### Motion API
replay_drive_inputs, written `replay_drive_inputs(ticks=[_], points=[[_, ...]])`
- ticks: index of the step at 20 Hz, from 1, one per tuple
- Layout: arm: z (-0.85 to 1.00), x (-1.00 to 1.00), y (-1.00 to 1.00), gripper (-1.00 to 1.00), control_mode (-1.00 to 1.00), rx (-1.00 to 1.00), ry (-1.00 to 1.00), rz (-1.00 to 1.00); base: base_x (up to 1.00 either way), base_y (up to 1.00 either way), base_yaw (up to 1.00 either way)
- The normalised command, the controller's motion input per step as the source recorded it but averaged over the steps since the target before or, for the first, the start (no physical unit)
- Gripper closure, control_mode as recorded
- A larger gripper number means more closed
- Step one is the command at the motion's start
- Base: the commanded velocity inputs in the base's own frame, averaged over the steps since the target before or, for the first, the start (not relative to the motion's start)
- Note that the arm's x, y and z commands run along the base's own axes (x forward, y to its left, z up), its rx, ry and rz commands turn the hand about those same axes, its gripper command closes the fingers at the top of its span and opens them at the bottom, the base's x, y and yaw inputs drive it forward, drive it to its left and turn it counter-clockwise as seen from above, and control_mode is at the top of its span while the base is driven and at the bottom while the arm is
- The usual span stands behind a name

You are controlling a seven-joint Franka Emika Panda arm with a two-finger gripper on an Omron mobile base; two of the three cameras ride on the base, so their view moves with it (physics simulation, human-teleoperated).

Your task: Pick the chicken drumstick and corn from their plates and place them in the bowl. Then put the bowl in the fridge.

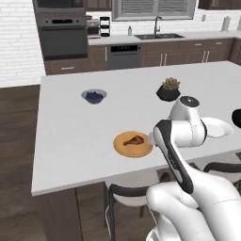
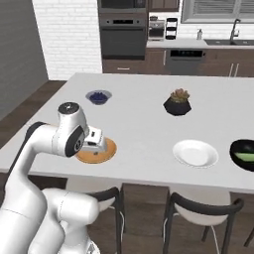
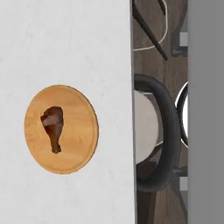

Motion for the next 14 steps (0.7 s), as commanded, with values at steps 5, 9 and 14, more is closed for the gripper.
replay_drive_inputs(ticks=[5, 9, 14], points=[[0.00, 0.00, 0.00, -1.00, 1.00, 0.00, 0.00, 0.00, 0.42, 0.38, 0.36], [0.00, 0.67, 0.00, -1.00, -1.00, 0.00, 0.22, 0.07, 0.17, 0.02, 0.09], [0.18, 0.82, 0.00, -1.00, -1.00, 0.00, 0.31, 0.12, 0.00, 0.00, 0.00]])
